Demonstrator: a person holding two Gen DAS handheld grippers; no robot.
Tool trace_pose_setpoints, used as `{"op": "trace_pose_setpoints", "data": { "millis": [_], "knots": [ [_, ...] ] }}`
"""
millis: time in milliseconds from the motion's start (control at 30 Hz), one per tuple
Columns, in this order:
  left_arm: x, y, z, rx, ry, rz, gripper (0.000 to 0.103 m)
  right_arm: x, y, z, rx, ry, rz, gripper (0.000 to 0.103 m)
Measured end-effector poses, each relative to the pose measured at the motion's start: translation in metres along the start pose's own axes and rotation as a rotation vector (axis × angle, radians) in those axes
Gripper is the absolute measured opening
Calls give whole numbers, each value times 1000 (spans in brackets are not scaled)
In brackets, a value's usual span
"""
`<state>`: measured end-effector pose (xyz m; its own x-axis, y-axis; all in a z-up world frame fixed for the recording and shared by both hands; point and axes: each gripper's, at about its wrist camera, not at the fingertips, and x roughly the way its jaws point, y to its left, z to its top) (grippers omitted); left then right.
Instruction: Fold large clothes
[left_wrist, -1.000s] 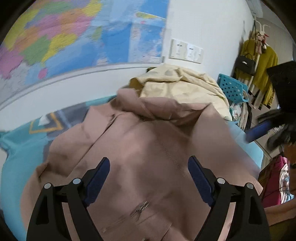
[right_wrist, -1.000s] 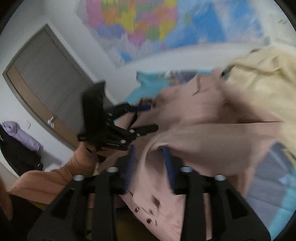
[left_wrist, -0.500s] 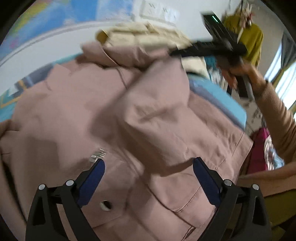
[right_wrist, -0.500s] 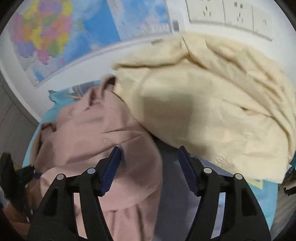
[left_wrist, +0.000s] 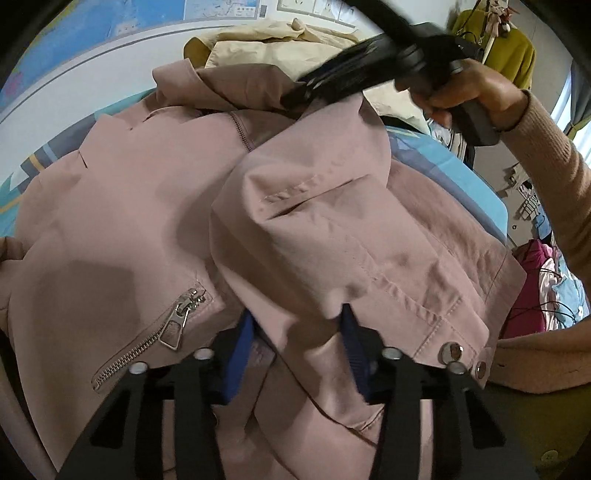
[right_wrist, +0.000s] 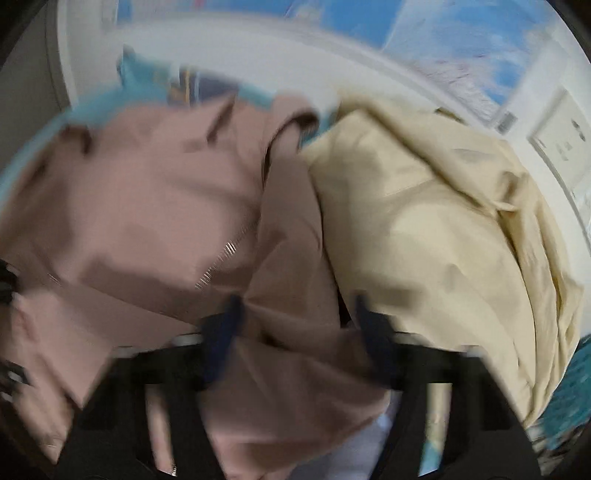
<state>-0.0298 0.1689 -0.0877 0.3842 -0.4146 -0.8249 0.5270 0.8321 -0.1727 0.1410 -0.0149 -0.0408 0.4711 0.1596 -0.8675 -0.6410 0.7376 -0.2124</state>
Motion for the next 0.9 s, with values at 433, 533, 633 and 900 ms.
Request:
{"op": "trace_pose_setpoints", "data": {
  "millis": [433,533,633,900],
  "knots": [
    [-46,55,7,-130,-90,16,73,-27,-141,-29,600,-182,143,3],
    [-34,31,8,-58,-44,-39,86,-23,-141,-33,608,-181,151,4],
    [-9,7,9,15,27,-13,86,-25,-143,-37,613,-182,167,5],
    [-43,38,25,22,-64,145,5,-32,-142,-35,621,-208,183,5]
  ]
}}
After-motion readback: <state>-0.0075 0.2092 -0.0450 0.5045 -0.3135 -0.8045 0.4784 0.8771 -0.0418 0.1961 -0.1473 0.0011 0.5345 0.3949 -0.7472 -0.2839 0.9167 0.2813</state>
